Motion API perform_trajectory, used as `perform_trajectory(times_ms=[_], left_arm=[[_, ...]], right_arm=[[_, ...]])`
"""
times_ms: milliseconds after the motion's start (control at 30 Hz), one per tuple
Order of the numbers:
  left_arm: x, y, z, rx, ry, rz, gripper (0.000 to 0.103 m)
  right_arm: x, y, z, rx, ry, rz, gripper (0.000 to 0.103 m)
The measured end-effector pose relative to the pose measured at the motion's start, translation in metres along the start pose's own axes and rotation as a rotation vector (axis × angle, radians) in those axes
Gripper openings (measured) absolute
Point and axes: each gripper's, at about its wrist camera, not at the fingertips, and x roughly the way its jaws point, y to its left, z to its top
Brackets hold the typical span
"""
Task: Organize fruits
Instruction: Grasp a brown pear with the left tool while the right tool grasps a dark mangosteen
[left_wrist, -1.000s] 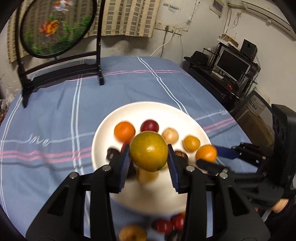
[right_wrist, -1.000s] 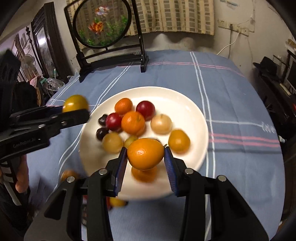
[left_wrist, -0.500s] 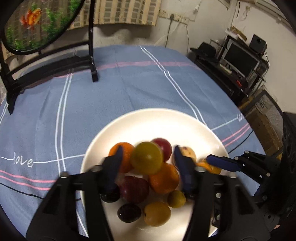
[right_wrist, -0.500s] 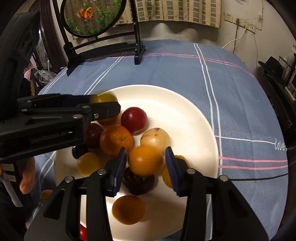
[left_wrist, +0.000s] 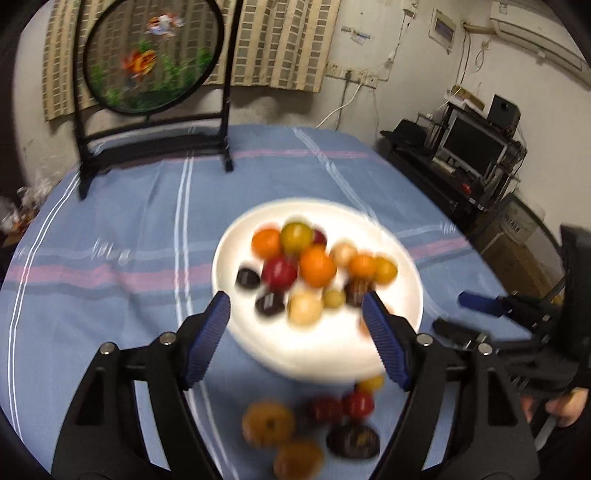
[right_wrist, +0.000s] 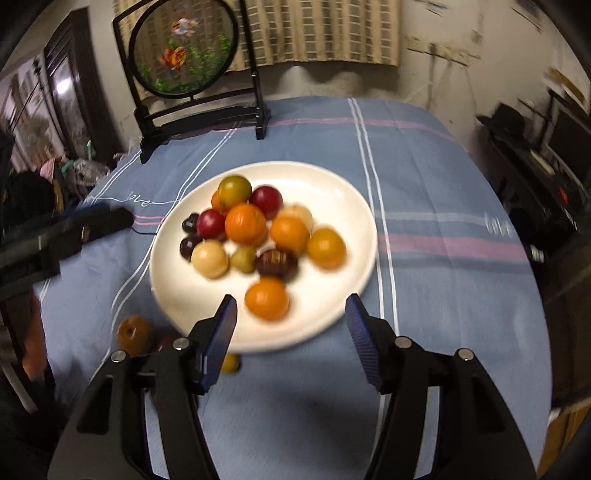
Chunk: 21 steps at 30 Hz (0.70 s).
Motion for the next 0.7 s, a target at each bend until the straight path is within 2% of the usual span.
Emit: perform_trajectory(times_ms=[100,300,567,700], left_arm=[[-0.013,0.001,-0.034,-0.021,0.030,-0.006,0.078],[-0.035,0.018,-0.073,-0.073,0.060,0.016,0.079],[-0.059,0.041,-0.092,-0.126,0.041,0.041,0.079],[-0.064,0.046,-0.102,-0.144,0.042,0.034,0.079]], right_arm=[[-0.004,0.006,-0.019,0.024,0.014,0.025,0.062],[0.000,0.030,-0.045,0.000,0.061,0.066,0.062],[-0.003,0.061,-0.064,-0.055,0.078,0.115,0.062],[0.014,0.079,-0.072,-0.092,0.115,0.158,0.062]])
